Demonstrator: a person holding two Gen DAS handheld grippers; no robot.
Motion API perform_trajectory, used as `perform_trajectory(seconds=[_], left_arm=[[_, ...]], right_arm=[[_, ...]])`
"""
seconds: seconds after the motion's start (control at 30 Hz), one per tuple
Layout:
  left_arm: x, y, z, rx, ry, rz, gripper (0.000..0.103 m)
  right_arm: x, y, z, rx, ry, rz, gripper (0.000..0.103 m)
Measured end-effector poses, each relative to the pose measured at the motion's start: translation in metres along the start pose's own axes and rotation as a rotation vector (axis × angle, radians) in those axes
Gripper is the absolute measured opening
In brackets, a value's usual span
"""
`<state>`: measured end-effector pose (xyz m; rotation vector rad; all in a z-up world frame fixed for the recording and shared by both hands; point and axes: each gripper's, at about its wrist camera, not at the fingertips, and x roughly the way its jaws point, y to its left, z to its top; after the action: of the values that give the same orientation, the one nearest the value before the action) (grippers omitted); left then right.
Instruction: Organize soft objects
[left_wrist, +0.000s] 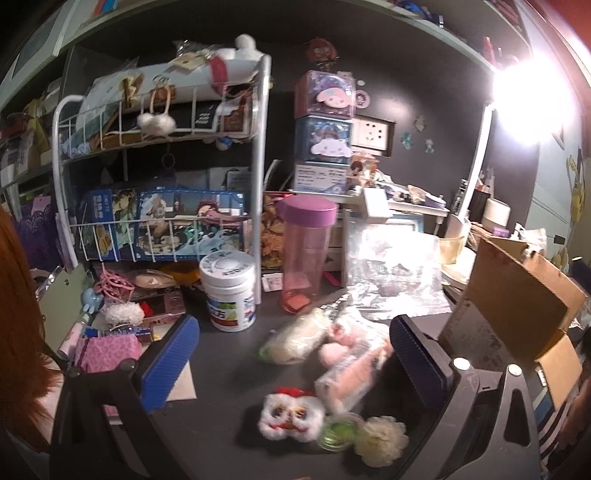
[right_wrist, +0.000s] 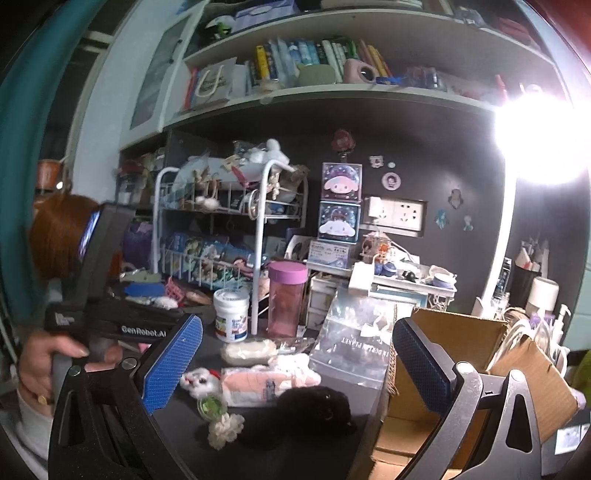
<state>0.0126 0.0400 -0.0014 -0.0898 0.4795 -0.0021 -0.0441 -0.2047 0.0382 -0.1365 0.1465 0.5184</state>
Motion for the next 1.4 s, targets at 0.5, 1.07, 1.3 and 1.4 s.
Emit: perform_trajectory(seconds=[0.5,1.07,1.3,1.4], left_arm=[[0.046,0.052,-0.006,0.031,0.069,-0.069,0.102],[0.059,0.04,-0.023,0.119,0.042,-0.109,0.102],[0.055,0.049,-0.023,0.076,0.017,-0.161,0.103],[0.056,0.048,-0.024,0.08,0.025,-0.185,0.103]], right_arm=[[0.094,0.027,-0.049,0.199,0.364,0.002,0.053],[0.16,-0.002,-0.098,0.262,0.599,-0.271,0.084],[0.178,-0.015,-0.098,0.274,0.606,-0.279,0.085],[0.179,-0.019,-0.098,0.269,0.593,-0.276,0.081]])
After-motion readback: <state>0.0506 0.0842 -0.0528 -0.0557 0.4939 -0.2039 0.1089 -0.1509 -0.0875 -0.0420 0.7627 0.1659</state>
